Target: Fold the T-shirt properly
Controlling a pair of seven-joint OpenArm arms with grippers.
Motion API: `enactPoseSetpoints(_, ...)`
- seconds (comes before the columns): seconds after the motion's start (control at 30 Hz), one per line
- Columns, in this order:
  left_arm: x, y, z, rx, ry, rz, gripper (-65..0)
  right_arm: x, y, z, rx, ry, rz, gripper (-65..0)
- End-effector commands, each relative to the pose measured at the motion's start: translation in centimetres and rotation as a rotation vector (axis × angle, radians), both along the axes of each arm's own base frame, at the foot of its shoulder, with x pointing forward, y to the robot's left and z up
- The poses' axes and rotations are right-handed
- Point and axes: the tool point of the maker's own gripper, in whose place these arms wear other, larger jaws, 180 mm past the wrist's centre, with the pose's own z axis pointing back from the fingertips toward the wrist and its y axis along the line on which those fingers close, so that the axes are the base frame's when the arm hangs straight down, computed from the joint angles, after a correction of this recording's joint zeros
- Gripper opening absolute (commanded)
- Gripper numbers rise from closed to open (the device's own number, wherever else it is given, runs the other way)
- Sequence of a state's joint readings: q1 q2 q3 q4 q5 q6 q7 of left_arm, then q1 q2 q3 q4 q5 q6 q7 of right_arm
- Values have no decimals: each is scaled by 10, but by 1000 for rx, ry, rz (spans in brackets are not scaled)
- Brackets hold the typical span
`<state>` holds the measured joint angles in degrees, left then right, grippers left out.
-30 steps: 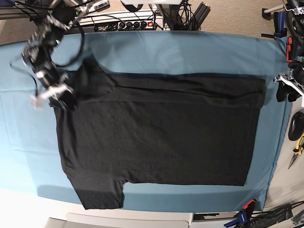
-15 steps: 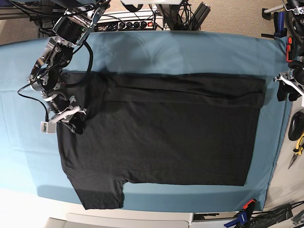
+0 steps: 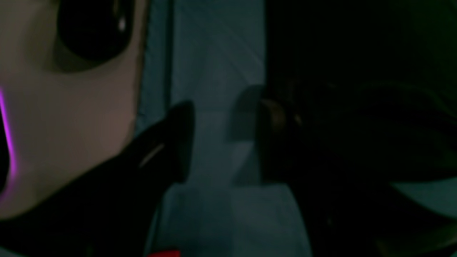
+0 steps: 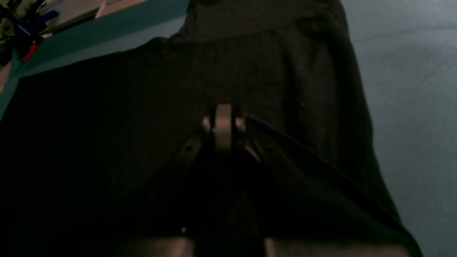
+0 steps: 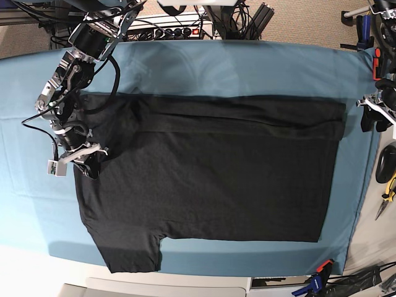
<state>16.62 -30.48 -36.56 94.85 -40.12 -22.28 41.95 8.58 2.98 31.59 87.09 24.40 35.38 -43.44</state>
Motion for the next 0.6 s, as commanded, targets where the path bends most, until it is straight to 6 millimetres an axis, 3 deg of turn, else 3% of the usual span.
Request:
enactPoseSetpoints(0.0, 8, 5, 16, 20, -50, -6, -354, 9, -4, 22, -5, -72, -9, -650)
enactPoseSetpoints(0.1, 8, 5, 16, 20, -50, -6, -354, 8, -4, 21, -5, -67, -7, -634)
enactPoseSetpoints(0.17, 8, 4, 16, 20, -50, -8, -354, 8, -4, 21, -5, -69, -7, -493)
enactPoseSetpoints(0.23, 8, 4, 16, 20, -51, -10, -354, 8, -4, 21, -5, -70, -8, -402)
enactPoseSetpoints(0.43, 8, 4, 16, 19, -50, -9, -354, 7, -11, 21, -33, -60, -14, -397)
enactPoseSetpoints(0.57, 7, 2, 14, 13, -49, -7, -354, 3, -47, 33, -15, -92, -121, -397)
